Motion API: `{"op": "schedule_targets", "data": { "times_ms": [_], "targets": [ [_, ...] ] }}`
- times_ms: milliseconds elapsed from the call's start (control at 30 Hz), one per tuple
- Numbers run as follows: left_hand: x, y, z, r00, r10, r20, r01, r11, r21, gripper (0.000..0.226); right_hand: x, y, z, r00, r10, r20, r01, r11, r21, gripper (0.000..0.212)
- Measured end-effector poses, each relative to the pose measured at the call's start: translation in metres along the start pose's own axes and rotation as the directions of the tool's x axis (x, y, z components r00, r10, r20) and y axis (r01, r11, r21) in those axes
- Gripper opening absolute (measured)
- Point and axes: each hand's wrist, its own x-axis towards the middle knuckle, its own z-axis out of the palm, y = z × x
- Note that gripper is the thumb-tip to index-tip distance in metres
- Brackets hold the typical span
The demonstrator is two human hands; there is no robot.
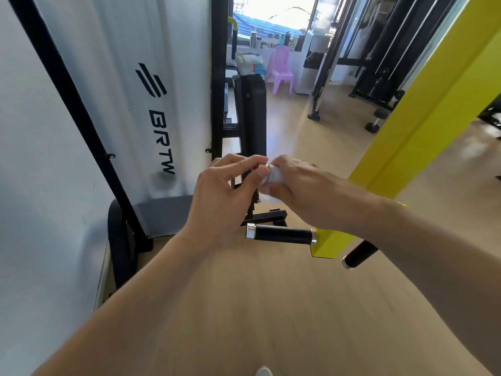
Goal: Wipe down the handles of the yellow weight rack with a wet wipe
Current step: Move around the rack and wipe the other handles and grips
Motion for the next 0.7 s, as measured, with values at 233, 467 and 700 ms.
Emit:
{"op": "schedule_targets", "data": {
  "times_ms": [233,467,700],
  "targets": [
    [0.006,-0.005,0.001,0.999,0.041,-0.002,-0.041,0.996,0.073,0.016,-0.015,0.015,0.005,0.981,-0.102,-0.164,0.004,0.86,-0.511,0.035],
    [0.002,0.0,0.009,0.998,0.026,-0.05,-0.026,1.0,0.011,0.014,0.005,0.014,0.018,0.92,-0.26,-0.294,0.056,0.828,-0.558,0.029],
    [-0.001,-0.003,0.009,0.997,0.057,-0.06,-0.054,0.997,0.059,0.015,-0.01,0.016,-0.004,0.991,-0.108,-0.081,0.058,0.885,-0.462,0.041]
  ]
}}
